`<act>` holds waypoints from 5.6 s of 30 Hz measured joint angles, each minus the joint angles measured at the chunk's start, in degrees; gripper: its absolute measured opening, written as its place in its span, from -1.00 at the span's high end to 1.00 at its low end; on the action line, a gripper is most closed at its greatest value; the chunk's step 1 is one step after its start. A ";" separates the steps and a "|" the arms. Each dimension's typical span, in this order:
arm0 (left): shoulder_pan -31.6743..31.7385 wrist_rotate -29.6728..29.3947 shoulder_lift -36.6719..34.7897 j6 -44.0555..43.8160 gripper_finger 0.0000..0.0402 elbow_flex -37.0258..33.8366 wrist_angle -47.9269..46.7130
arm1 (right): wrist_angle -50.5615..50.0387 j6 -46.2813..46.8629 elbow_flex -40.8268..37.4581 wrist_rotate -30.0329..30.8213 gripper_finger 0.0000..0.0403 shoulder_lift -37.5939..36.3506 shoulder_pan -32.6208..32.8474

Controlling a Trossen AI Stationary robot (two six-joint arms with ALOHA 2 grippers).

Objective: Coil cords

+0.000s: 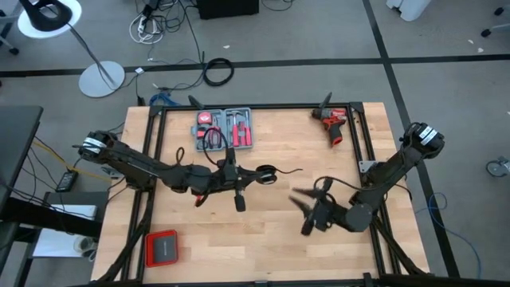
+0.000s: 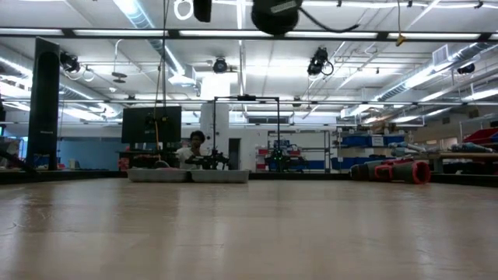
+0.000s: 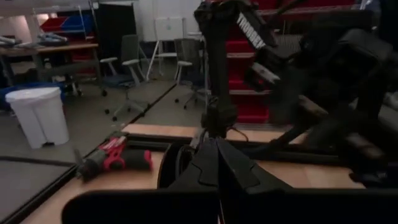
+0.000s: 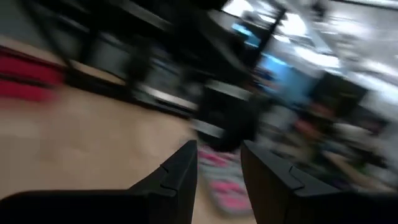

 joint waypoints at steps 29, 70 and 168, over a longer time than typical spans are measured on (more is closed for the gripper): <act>-8.17 -4.76 -7.92 -10.56 1.00 -0.37 -31.34 | -42.89 59.51 9.93 -36.66 0.40 13.11 -12.52; -9.94 22.11 -10.26 -9.21 1.00 -45.58 27.15 | 51.54 57.02 -40.10 -95.45 0.49 -13.99 -36.59; -9.94 20.25 -77.03 -10.30 1.00 -50.29 -26.75 | -33.27 57.06 -42.00 -95.75 0.48 -76.43 -39.19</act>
